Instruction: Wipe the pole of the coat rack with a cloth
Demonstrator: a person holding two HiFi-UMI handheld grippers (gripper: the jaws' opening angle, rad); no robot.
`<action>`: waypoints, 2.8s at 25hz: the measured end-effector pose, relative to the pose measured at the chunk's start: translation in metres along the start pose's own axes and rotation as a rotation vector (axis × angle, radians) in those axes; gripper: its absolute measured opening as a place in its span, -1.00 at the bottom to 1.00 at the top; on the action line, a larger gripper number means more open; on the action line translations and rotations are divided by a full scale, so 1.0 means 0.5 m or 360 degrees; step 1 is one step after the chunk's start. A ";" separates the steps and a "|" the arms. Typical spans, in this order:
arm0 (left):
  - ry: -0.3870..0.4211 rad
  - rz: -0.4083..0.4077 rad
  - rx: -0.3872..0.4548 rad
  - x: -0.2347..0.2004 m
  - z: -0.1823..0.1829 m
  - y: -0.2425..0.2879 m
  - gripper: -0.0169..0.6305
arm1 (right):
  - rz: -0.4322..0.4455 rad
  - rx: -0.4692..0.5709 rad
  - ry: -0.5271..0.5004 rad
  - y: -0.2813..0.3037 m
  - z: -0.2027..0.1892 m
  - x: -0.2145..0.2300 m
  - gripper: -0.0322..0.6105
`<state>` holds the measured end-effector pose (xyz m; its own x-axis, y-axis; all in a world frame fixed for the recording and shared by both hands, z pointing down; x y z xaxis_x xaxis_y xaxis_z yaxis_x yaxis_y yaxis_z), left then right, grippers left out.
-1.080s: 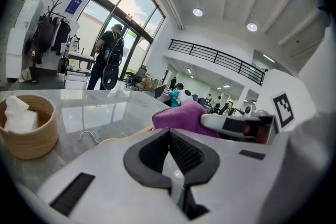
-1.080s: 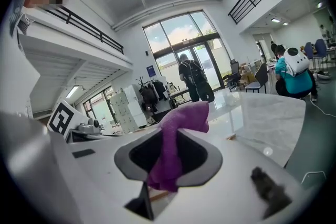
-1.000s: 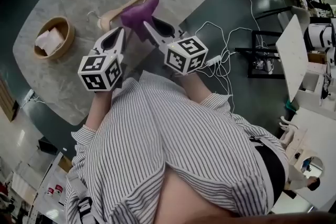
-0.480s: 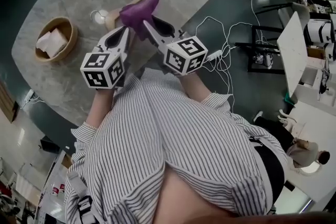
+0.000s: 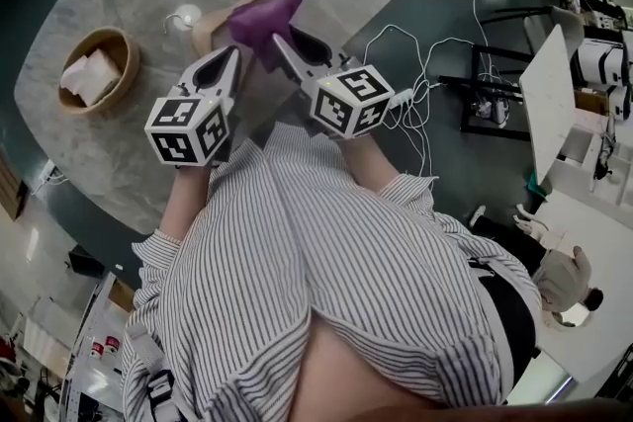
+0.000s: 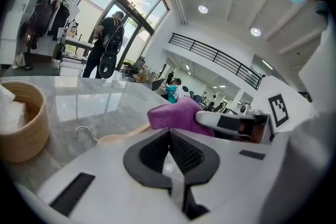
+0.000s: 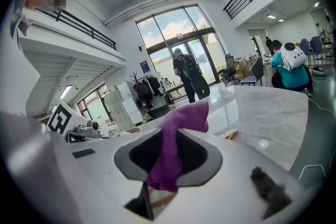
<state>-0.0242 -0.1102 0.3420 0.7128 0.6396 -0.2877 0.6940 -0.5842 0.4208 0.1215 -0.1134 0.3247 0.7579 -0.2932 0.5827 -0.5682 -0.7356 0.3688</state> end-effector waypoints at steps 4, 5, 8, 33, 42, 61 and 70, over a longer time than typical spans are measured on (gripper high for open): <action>0.0011 0.0088 -0.0029 -0.005 -0.006 0.002 -0.91 | 0.0025 -0.0048 -0.0002 0.006 0.002 0.010 -0.62; 0.0001 0.0095 -0.0034 -0.007 -0.009 0.001 -0.91 | 0.0029 -0.0059 0.0004 0.008 0.000 0.012 -0.62; -0.0076 0.0125 -0.0052 -0.017 -0.021 0.000 -0.91 | 0.0030 -0.0117 0.0026 0.019 -0.008 0.020 -0.62; -0.0155 0.0265 -0.0236 -0.086 -0.089 0.084 -0.91 | 0.0066 -0.0390 0.0112 0.107 -0.047 0.107 -0.62; -0.0007 0.0217 -0.0254 -0.109 -0.073 0.143 -0.91 | 0.0032 -0.0365 0.0166 0.132 -0.035 0.153 -0.62; -0.0022 0.0500 -0.0494 -0.175 -0.136 0.120 -0.32 | -0.0072 -0.0301 0.0180 0.153 0.004 0.231 -0.62; -0.0159 0.0578 -0.0590 -0.179 -0.187 0.091 -0.29 | -0.0087 -0.0275 0.0187 0.162 0.001 0.234 -0.62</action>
<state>-0.0660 -0.1471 0.4674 0.9195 0.3674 -0.1396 0.3309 -0.5321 0.7794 0.1641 -0.2076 0.4226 0.7524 -0.1752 0.6350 -0.5813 -0.6301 0.5149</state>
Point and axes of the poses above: the fingertips, and each gripper's own axes: y forward along the fingers, x to its right, z out of its top, the point moved 6 cm from there along -y, backward along the fingers, and after that the axes turned 14 degrees about y, right-handed, at the moved point
